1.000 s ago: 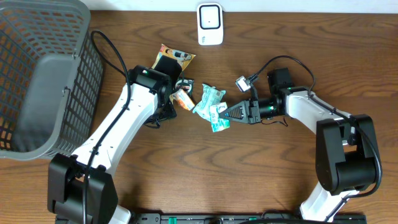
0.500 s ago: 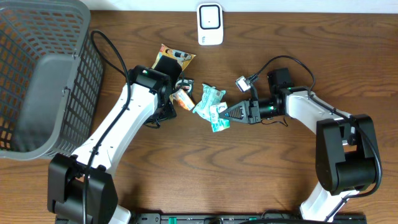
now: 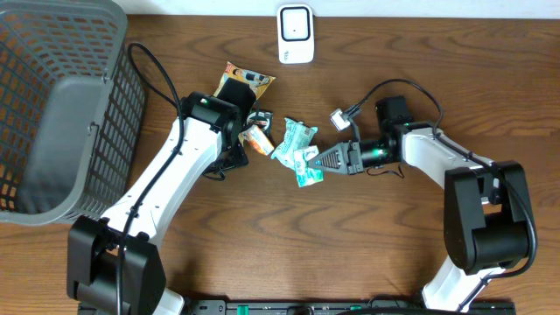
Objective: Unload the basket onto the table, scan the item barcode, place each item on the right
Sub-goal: 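Lift the Kleenex pack and hold it over the white scanner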
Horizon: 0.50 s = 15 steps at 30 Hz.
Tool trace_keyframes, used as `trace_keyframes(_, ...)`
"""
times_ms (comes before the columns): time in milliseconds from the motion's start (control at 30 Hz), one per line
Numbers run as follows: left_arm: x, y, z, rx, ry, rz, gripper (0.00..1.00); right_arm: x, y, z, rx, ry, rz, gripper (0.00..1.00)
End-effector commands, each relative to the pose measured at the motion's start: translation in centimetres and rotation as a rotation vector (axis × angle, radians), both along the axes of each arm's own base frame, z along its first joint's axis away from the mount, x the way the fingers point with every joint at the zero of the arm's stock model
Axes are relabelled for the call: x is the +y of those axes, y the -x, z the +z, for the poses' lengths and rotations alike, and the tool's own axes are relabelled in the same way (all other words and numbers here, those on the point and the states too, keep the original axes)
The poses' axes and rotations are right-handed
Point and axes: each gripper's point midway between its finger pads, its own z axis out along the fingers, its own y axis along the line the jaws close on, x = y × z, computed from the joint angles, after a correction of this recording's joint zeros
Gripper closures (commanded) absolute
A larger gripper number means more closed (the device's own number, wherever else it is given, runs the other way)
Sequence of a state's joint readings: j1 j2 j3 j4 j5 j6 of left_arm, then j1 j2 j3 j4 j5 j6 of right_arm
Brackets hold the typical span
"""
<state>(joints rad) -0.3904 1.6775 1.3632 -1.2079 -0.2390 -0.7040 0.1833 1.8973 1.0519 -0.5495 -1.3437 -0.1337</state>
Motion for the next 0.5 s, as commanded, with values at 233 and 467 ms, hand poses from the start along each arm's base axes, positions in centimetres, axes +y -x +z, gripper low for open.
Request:
trace_keyframes(233,0.5,0.2,0.1,-0.002,-0.017,0.01,0.02,-5.6,-5.1,-2.4,-0.138,0.754,-0.231,0.99)
trace_keyframes(467,0.5,0.2,0.1,-0.002,-0.017,0.011,0.02,-7.8,-11.5,3.3,-0.477,1.059,-0.382,0.99)
